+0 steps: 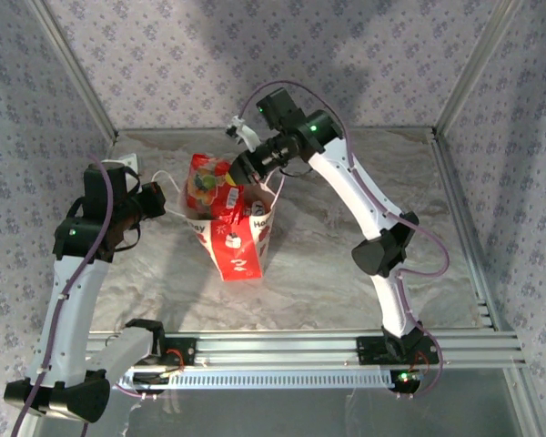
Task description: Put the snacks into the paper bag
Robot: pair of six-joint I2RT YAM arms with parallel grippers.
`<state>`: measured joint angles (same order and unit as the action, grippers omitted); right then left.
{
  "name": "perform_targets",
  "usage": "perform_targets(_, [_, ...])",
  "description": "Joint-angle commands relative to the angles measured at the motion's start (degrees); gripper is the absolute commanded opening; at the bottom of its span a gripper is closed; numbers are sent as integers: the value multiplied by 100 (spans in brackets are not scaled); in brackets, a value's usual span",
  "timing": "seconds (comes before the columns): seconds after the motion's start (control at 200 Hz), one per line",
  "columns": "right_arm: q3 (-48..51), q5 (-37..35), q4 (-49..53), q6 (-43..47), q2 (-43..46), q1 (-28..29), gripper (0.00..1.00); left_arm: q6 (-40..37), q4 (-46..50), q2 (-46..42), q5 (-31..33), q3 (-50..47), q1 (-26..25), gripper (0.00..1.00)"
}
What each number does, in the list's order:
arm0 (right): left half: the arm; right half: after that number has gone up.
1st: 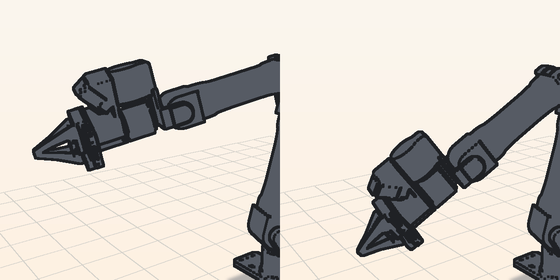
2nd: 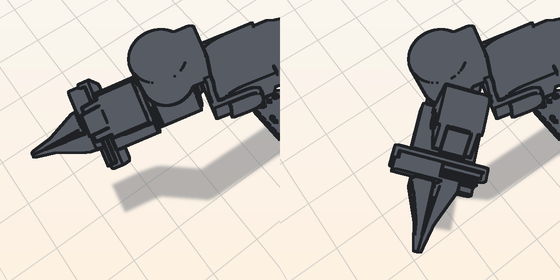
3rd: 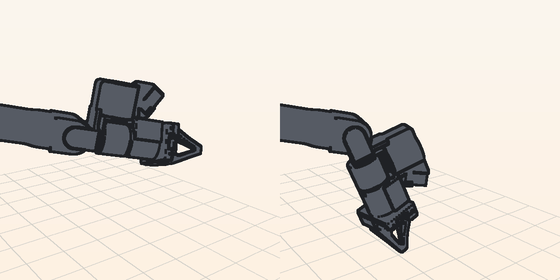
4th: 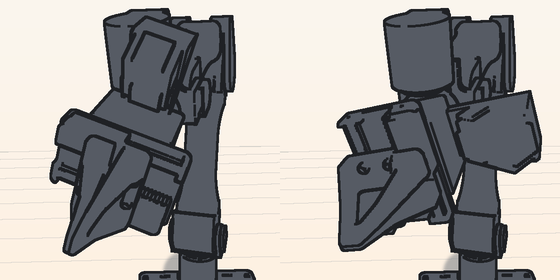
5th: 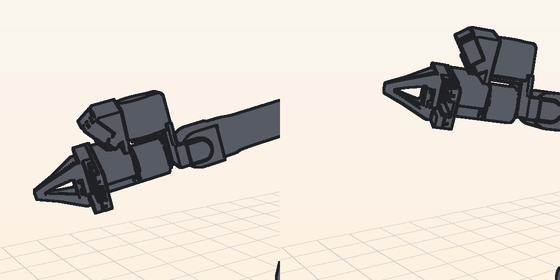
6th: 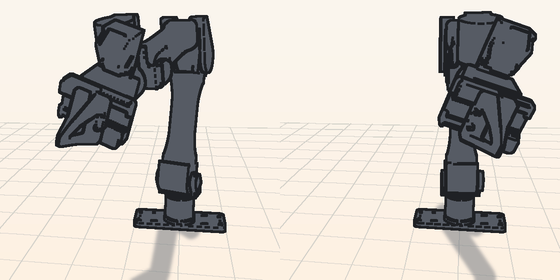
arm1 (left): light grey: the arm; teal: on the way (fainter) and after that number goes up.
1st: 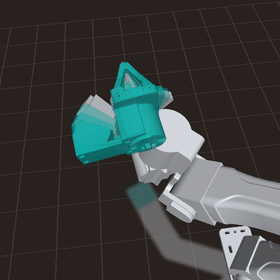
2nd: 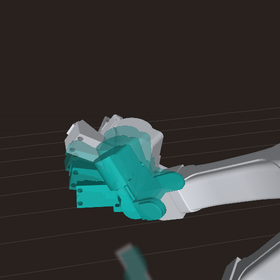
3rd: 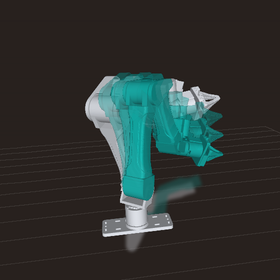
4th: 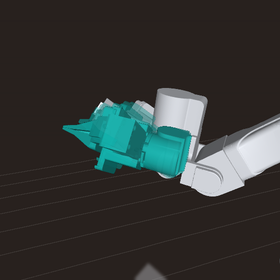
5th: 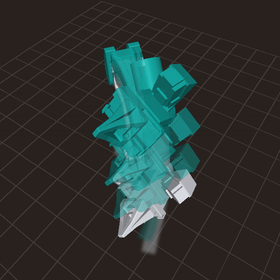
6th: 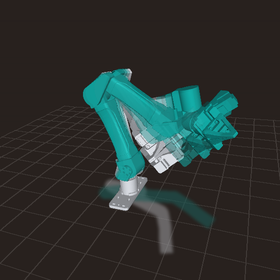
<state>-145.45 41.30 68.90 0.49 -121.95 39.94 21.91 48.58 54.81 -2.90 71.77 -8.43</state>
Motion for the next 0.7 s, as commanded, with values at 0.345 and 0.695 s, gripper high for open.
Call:
perform_targets(0.345, [-146, 874, -226, -504, 345, 57, 0, -55, -14, -27, 110, 122, -12, 2])
perform_targets(0.695, [-477, 1256, -406, -810, 138, -61, 0, -67, 11, -10, 113, 127, -10, 2])
